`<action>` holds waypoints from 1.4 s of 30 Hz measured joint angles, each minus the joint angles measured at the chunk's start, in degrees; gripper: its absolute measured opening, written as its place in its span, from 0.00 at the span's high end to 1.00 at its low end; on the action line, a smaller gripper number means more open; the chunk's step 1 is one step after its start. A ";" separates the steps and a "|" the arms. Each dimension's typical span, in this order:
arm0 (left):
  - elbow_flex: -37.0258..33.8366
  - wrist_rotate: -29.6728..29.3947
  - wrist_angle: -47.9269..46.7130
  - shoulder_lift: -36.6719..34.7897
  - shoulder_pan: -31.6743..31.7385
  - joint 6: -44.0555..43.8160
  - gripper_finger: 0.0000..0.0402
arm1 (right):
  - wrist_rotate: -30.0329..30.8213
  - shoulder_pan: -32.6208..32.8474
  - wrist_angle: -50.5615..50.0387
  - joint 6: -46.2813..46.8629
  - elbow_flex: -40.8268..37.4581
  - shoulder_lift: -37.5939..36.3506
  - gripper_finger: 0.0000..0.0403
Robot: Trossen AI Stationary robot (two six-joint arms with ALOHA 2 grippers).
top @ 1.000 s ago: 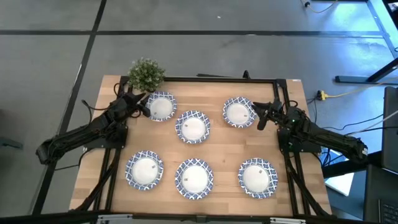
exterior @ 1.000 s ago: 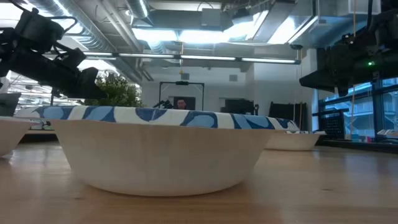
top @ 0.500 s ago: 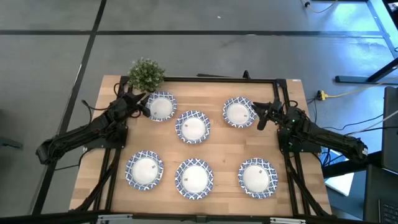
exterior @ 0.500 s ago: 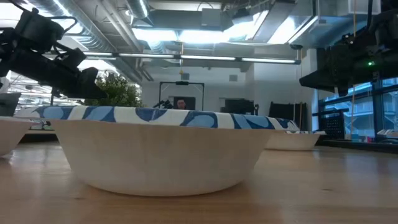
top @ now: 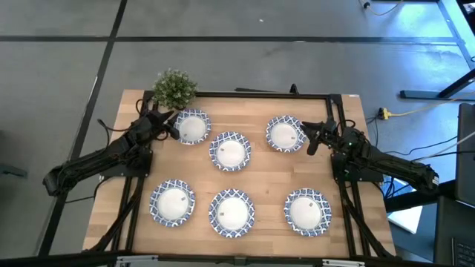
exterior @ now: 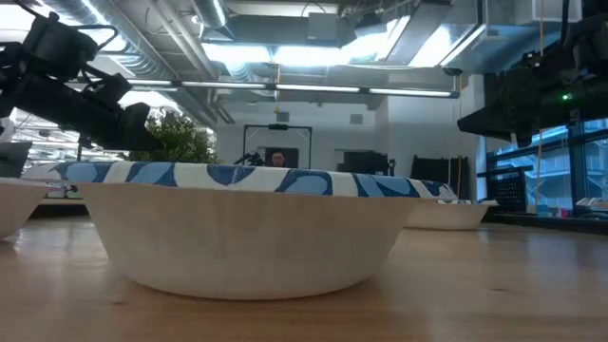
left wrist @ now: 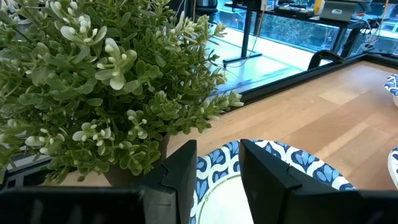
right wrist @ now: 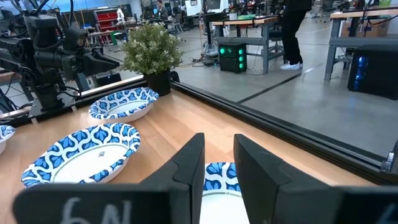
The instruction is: Nest bowls inside each other
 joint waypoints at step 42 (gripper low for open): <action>0.00 0.00 0.00 -0.01 0.01 0.00 0.71 | -0.14 -0.16 -18.48 -4.06 13.87 1.71 0.78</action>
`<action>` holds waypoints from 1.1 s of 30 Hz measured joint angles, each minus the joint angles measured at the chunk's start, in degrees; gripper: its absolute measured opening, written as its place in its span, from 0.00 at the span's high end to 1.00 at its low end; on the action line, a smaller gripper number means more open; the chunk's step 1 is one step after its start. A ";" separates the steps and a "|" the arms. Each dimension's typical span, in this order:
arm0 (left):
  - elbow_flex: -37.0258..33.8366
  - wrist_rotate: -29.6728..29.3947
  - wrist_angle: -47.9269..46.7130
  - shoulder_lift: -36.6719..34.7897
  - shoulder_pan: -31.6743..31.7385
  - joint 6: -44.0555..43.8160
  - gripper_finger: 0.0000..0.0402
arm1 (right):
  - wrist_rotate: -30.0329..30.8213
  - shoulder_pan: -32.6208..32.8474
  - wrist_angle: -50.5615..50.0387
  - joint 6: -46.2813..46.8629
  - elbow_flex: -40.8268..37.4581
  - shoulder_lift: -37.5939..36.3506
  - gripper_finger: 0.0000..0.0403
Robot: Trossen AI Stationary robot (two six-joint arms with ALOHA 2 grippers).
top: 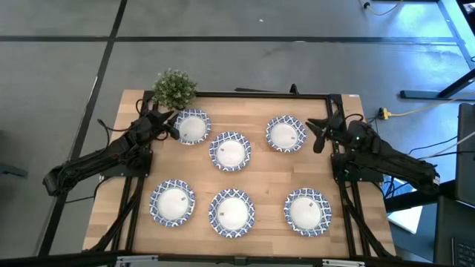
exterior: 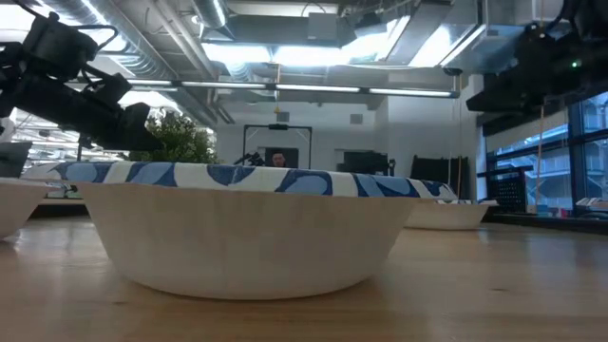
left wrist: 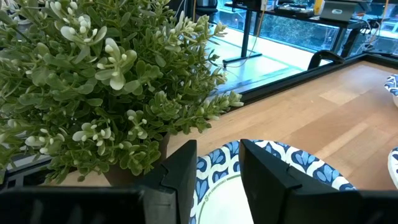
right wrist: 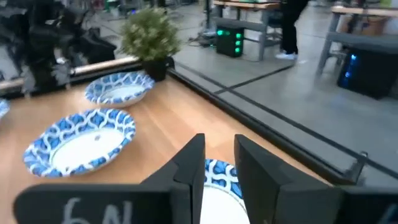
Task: Nest bowls inside each other
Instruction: Stack the white patterned bowl on top of the top center white patterned bowl
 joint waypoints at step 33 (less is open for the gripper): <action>0.01 0.00 0.22 0.00 -0.01 -0.03 0.71 | -2.90 -9.67 -12.93 8.53 15.46 26.43 0.78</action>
